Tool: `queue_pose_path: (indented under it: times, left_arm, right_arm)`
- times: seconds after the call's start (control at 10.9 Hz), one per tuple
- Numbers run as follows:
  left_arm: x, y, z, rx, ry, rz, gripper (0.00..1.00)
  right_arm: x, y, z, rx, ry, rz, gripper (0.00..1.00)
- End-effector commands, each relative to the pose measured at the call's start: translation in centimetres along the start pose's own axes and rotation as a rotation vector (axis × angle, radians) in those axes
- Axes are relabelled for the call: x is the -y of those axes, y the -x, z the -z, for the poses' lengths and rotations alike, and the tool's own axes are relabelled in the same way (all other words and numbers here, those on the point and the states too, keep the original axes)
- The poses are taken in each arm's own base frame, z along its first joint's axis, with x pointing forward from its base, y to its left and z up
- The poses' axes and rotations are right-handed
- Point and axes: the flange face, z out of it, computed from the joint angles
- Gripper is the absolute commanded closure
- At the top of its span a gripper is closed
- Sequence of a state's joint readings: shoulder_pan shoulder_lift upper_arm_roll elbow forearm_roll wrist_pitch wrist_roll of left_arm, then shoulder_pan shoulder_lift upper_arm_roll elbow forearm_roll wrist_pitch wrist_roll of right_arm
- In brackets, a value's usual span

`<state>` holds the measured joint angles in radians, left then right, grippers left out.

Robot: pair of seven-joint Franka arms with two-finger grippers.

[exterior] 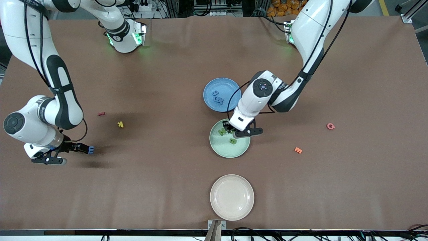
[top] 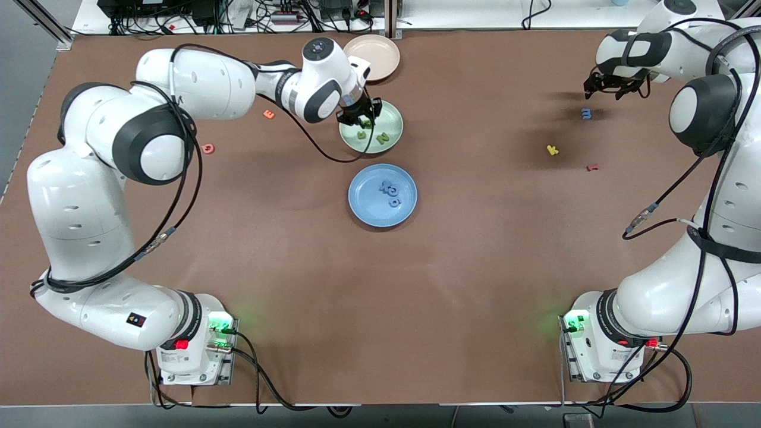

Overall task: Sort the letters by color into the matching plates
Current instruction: 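Drop P on the green plate while the right gripper grasps blue 3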

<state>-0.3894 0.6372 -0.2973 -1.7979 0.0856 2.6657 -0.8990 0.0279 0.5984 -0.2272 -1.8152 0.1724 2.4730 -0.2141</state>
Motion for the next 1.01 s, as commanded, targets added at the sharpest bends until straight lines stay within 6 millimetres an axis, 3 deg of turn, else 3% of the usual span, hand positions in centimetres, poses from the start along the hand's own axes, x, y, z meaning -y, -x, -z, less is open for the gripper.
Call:
queue_pose_path:
  times: [0.0, 0.09, 0.18, 0.55, 0.74, 0.83, 0.92]
  left_arm:
    - [-0.4, 0.3, -1.0, 0.013, -0.006, 0.042, 0.66]
    - [-0.3, 0.3, -1.2, 0.015, -0.009, 0.068, 0.12]
    - [-0.3, 0.3, -1.2, 0.013, -0.008, 0.067, 0.00]
    - [-0.7, -0.3, -0.2, -0.002, 0.004, 0.081, 0.00]
    - [0.4, -2.4, 2.5, -0.023, -0.011, 0.096, 0.00]
    - [0.7, -3.3, 4.6, -0.028, -0.029, 0.106, 0.00]
    - [1.4, -4.3, 6.3, -0.037, -0.064, 0.107, 0.00]
  right_arm:
    - [0.1, 0.7, -1.3, -0.014, -0.009, -0.002, 0.00]
    - [0.1, 0.9, -1.7, -0.016, -0.006, -0.002, 0.00]
    - [0.4, 1.1, -2.1, -0.018, -0.004, 0.002, 0.00]
    - [1.4, 1.4, -4.0, -0.036, 0.000, 0.007, 0.00]
    - [1.6, 1.7, -4.5, -0.035, 0.003, 0.011, 0.01]
    - [1.7, 1.8, -4.6, -0.035, 0.003, 0.014, 0.06]
    - [1.7, 1.9, -4.7, -0.031, 0.004, 0.017, 0.21]
